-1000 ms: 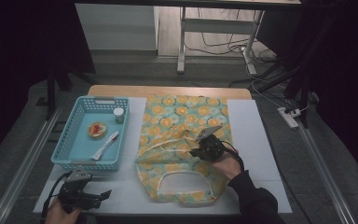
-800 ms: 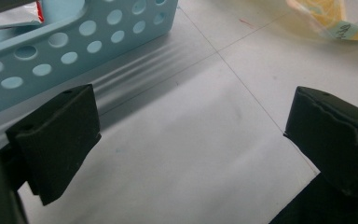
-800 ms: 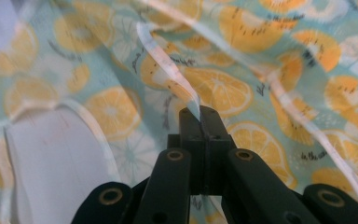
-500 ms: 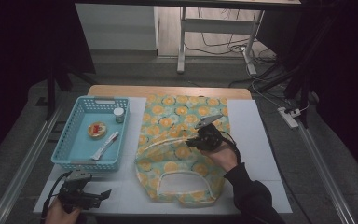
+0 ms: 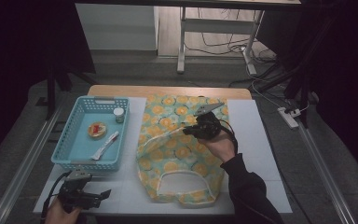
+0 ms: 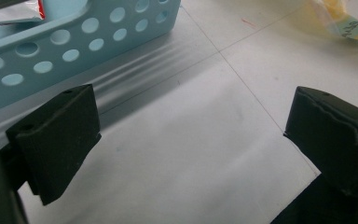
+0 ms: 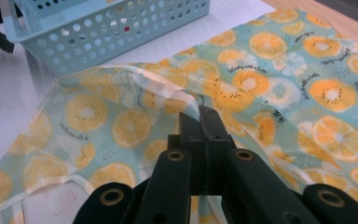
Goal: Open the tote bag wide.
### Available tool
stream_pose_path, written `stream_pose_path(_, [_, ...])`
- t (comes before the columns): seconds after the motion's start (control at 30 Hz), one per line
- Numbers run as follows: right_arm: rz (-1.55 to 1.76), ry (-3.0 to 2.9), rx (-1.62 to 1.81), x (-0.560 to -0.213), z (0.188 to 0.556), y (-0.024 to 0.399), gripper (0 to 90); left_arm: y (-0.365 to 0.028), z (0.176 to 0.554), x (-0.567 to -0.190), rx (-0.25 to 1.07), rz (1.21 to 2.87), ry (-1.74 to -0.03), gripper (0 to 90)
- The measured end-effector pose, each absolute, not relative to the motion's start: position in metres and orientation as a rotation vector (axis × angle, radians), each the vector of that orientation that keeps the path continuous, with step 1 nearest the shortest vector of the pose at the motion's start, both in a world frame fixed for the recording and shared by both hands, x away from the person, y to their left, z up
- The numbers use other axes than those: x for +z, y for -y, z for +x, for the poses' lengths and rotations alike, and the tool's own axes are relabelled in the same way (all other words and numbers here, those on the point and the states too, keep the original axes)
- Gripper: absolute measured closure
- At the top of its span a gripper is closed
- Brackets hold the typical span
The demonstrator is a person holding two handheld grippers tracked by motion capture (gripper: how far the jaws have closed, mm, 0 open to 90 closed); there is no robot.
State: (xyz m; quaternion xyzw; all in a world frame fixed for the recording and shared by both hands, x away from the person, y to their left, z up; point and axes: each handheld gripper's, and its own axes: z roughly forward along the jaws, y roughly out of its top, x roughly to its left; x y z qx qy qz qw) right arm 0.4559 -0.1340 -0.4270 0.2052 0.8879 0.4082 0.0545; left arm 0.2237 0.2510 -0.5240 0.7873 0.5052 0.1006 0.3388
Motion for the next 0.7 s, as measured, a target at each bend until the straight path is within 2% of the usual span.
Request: stream_pose_path(0.7, [0.621, -2.608, 1.374, -0.409, 0.465, 0.136, 90.0, -0.255, 0.222, -0.523, 0.252, 2.005, -1.321, 2.5])
